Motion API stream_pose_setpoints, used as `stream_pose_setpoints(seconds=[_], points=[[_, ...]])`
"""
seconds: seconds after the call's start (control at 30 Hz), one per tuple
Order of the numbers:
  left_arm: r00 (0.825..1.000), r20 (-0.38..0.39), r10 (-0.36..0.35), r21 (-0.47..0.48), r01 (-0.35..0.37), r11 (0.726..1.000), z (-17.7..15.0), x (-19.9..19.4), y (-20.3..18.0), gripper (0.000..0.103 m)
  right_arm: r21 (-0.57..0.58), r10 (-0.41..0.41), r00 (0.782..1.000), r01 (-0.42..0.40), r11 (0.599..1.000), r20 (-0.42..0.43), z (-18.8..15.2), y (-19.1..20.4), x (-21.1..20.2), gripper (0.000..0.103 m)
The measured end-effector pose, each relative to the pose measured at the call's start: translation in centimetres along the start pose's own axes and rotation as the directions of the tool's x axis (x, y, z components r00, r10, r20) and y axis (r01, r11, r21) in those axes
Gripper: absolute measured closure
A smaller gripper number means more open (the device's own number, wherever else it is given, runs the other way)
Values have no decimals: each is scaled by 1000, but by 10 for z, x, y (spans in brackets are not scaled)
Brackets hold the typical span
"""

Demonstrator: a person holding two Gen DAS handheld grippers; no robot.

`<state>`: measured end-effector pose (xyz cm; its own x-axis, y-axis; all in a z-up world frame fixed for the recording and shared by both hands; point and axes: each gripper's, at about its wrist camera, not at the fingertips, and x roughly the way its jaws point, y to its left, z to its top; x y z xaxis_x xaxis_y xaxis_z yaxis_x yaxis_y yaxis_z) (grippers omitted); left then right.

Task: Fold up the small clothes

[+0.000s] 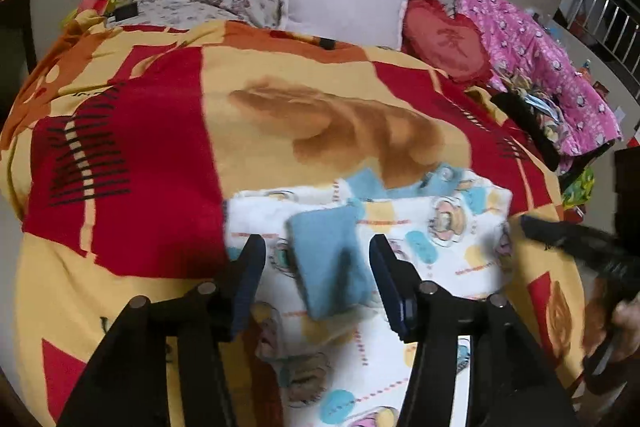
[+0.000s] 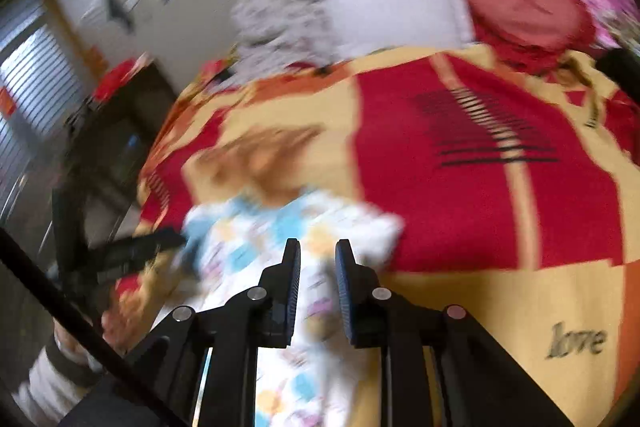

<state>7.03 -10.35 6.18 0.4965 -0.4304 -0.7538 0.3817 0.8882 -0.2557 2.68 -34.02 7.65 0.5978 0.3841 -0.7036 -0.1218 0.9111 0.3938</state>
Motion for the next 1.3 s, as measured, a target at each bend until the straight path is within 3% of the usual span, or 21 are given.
stream_pose_setpoints(seconds=[0.07,0.23,0.37,0.47,0.57,0.63,0.8,0.97,1.07,1.2,1.3], points=[[1000,-14,10,25,-10,1000,-2,7,-9,48,-27,-3,999,2,1000,-37,-4,9,17,84],[995,-78,62,11,-61,998,-9,35,-7,48,-23,-159,985,158,987,-65,0,-9,50,84],[995,-74,63,1,-63,998,-10,35,-3,47,47,-121,990,125,991,-78,-1,-29,61,84],[996,-52,77,25,-76,997,-14,22,-6,47,36,-119,991,121,992,-55,-5,-24,40,83],[996,-42,74,31,-73,997,-18,14,-7,45,-2,-116,992,116,993,-43,-16,-9,20,65],[995,-44,87,29,-86,996,-20,17,-7,45,-24,-114,992,113,993,-46,-23,0,15,64],[992,-63,108,21,-107,994,-26,29,-4,43,-106,-228,971,219,970,-76,-40,11,29,64],[992,-64,110,14,-109,994,-29,24,-4,42,-113,-257,963,248,962,-78,-44,11,38,64],[993,-65,94,13,-94,996,-36,7,-3,36,-95,-200,977,193,977,-67,-50,19,16,63],[997,-57,46,-3,-46,999,-56,-22,-1,27,-76,-134,987,128,989,-87,-69,26,-14,42],[997,-67,23,-6,-23,1000,-74,-39,-4,23,-94,-125,986,114,989,-113,-88,31,-31,42]])
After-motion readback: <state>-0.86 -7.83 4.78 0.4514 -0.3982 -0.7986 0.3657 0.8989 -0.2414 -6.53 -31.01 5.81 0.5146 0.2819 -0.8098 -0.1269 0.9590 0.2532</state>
